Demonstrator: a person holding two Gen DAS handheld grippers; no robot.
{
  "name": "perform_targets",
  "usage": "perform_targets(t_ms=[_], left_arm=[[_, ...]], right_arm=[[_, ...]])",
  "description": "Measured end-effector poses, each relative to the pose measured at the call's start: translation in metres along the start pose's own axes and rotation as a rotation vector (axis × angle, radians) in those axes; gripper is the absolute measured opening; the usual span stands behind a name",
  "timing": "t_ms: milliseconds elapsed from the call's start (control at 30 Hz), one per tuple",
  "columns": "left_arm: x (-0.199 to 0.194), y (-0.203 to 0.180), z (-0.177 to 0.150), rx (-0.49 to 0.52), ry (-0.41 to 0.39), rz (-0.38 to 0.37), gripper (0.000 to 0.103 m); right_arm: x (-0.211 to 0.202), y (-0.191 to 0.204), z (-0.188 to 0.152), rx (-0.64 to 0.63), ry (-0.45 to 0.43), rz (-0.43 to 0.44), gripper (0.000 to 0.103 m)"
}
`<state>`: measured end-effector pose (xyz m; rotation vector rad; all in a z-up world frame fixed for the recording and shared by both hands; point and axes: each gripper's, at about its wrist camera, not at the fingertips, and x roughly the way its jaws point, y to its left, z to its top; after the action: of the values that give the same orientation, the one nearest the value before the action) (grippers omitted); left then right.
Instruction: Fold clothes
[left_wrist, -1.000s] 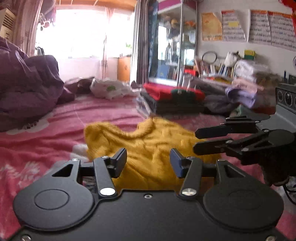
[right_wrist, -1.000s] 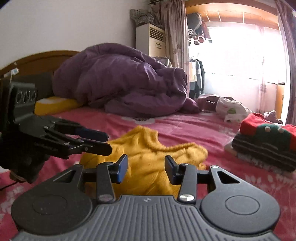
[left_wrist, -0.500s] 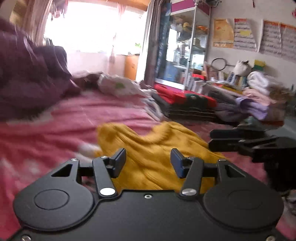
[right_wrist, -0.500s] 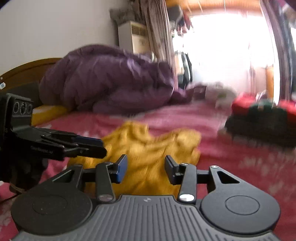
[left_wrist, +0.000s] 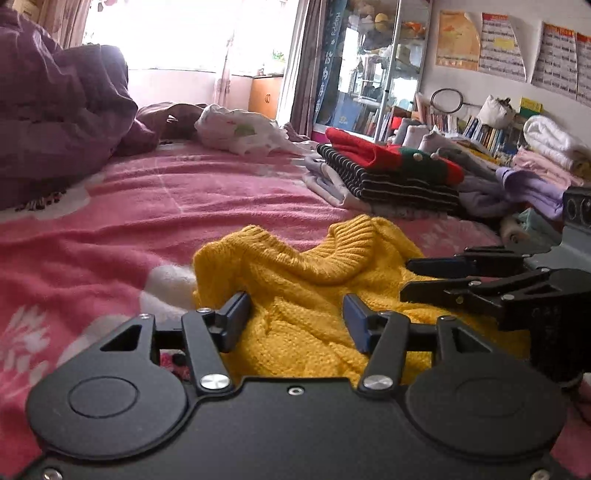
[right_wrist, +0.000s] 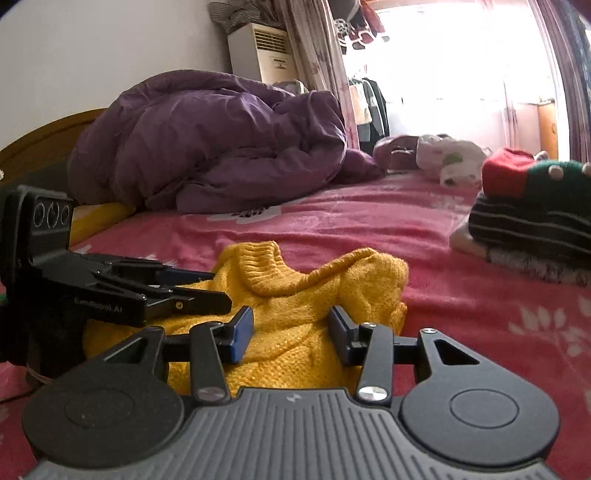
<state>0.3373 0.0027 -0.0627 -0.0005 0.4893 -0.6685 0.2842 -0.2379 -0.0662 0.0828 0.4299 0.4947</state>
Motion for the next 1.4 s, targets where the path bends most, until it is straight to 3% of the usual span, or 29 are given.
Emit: perform_targets(t_ms=[167,233,367,433,533,667,800,967,1167,1300,1367,1400], left_arm=[[-0.021,-0.009,0.007,-0.001,-0.041,0.054,0.057],[-0.044,-0.009,0.013,-0.086,-0.102,0.104,0.057],[-0.077,0.001,0.009,-0.311,-0.14,0.102,0.062],[-0.084,0.004,0.004,-0.424,-0.111,0.104,0.069],[-0.094,0.002,-0.011,-0.563,-0.062,0.126,0.073],[-0.097,-0.004,-0.028,-0.682,0.004,0.08,0.075],[-0.087,-0.002,-0.03,-0.729,0.027,0.035,0.076],[-0.066,0.011,-0.038,-0.813,0.059,-0.009,0.078],[-0.049,0.019,-0.037,-0.835,0.056,-0.043,0.079],[-0.043,0.017,-0.035,-0.829,0.043,-0.039,0.077],[-0.041,0.014,-0.032,-0.812,0.039,-0.04,0.073],[-0.042,0.012,-0.033,-0.811,0.029,-0.046,0.066]], right_arm=[[-0.016,0.01,0.003,0.006,-0.003,-0.024,0.045],[-0.031,0.011,0.006,0.035,-0.027,-0.031,0.047],[-0.071,-0.005,0.003,0.243,-0.045,-0.048,0.055],[-0.086,-0.017,-0.003,0.375,-0.052,-0.029,0.055],[-0.104,-0.027,-0.022,0.534,-0.07,-0.005,0.065],[-0.103,-0.027,-0.036,0.642,-0.055,0.05,0.067],[-0.087,-0.027,-0.037,0.692,-0.042,0.1,0.077],[-0.057,-0.04,-0.042,0.761,0.01,0.12,0.079],[-0.02,-0.05,-0.035,0.746,0.056,0.122,0.079],[-0.009,-0.047,-0.033,0.717,0.041,0.125,0.079],[-0.008,-0.045,-0.034,0.702,0.033,0.129,0.073],[-0.009,-0.046,-0.035,0.702,0.025,0.132,0.07]])
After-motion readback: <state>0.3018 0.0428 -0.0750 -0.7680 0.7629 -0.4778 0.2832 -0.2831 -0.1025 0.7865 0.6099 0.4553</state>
